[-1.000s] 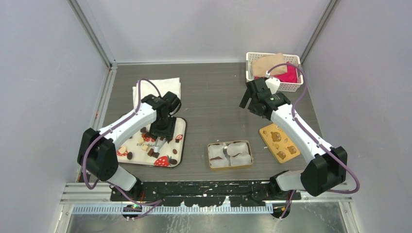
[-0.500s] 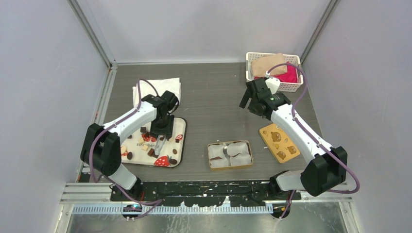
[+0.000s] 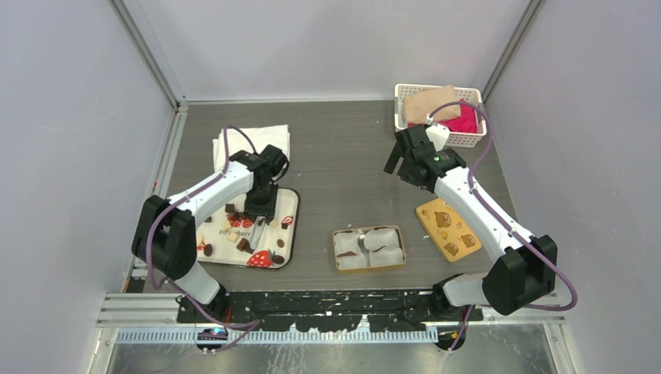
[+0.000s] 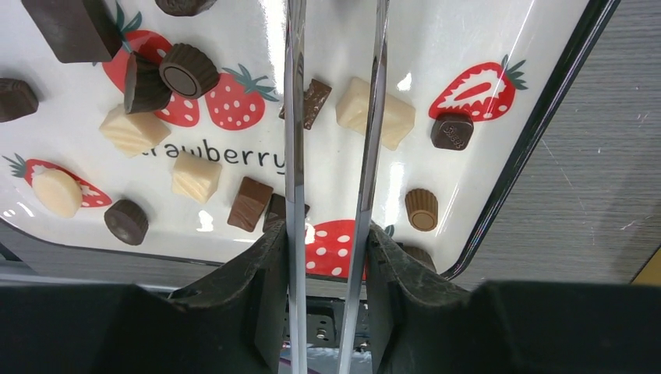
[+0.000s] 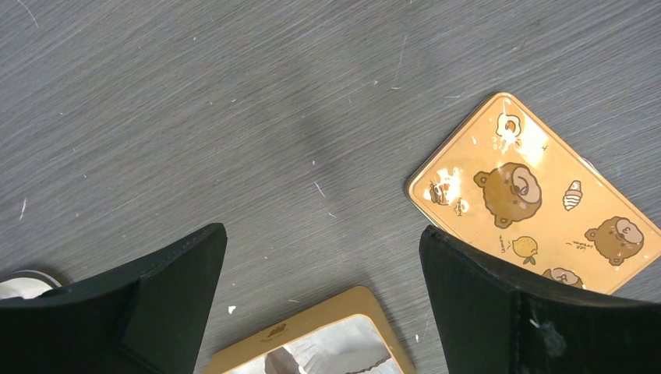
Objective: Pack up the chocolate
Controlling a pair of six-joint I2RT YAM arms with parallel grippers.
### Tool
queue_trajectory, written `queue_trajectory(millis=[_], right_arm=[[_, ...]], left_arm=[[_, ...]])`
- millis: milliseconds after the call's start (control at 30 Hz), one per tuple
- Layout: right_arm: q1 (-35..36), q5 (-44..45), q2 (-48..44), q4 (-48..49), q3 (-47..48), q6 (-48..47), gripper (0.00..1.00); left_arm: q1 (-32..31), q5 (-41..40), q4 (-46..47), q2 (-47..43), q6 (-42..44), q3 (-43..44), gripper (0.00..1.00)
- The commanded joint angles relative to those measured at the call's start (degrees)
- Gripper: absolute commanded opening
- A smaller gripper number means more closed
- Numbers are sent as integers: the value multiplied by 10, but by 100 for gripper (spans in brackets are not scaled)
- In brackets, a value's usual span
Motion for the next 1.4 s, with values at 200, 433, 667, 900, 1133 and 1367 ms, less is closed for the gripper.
queue_trajectory(millis=[200,433,667,900,1133,1367], right_arm=[[-1,2,-18,9,10,9,99],[-1,6,-25,5,9,15,99],[-12,19,-33,-12,14,18,100],[-98,-33,-71,-29,-21,37,100],[-149,-61,-117,-51,-19,49,99],[-148,-42,-150,-79,-11,43,99]], left_arm=[[2,-23,-44,-75,30,59,0],[-22,-2,-54,-122,45,62,0],[-141,32,-35,-160,71,73,0],[-273,65,26,-153,97,84,0],[-358,59,85,-50,162,136,0],[-367,108,121,45,205,191,0]])
